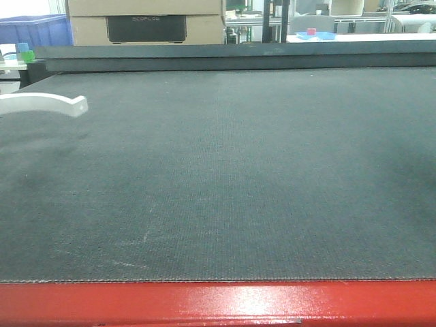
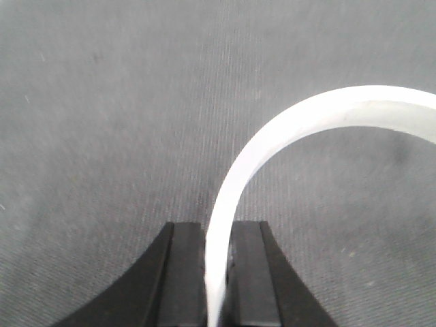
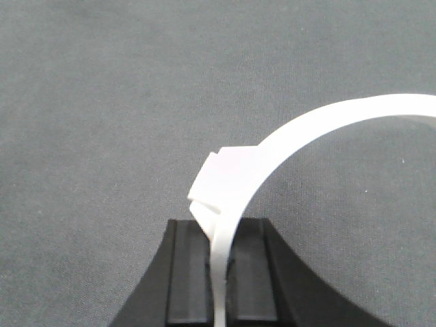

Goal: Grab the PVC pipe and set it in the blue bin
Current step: 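Lift both held white pipes up off the table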

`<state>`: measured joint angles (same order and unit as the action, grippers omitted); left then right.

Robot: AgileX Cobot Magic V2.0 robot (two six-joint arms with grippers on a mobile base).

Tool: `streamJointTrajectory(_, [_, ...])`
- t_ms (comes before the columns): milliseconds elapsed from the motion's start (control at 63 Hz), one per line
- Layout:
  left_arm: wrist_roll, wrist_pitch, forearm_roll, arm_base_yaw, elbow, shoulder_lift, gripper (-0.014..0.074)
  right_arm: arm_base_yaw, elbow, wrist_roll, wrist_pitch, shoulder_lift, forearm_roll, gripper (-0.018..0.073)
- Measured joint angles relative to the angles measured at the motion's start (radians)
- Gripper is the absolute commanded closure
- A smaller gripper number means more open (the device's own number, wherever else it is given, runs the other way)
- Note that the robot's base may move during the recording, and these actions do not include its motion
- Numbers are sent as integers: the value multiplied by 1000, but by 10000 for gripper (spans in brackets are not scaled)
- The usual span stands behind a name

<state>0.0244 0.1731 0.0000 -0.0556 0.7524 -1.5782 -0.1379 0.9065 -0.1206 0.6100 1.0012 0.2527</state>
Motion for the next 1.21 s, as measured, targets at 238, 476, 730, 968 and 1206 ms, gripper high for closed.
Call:
streamJointTrajectory(238, [0,-59,0,0,0,101,707,0,0,0,-6,-35,0,727])
streamJointTrajectory(476, [0,-90,0,0,-2,248,707,0,0,0,-13,-149,0,727])
streamJointTrajectory(730, [0,-147,0,0,-2,472,707,0,0,0,-13,-269,-4,727])
streamJointTrajectory(968, [0,-204,0,0,-4,670,707,0,0,0,8,-358,-6,727])
streamJointTrajectory(1206, [0,-279,0,0,-59,853,707,0,-2,2,48,-436,-8,727])
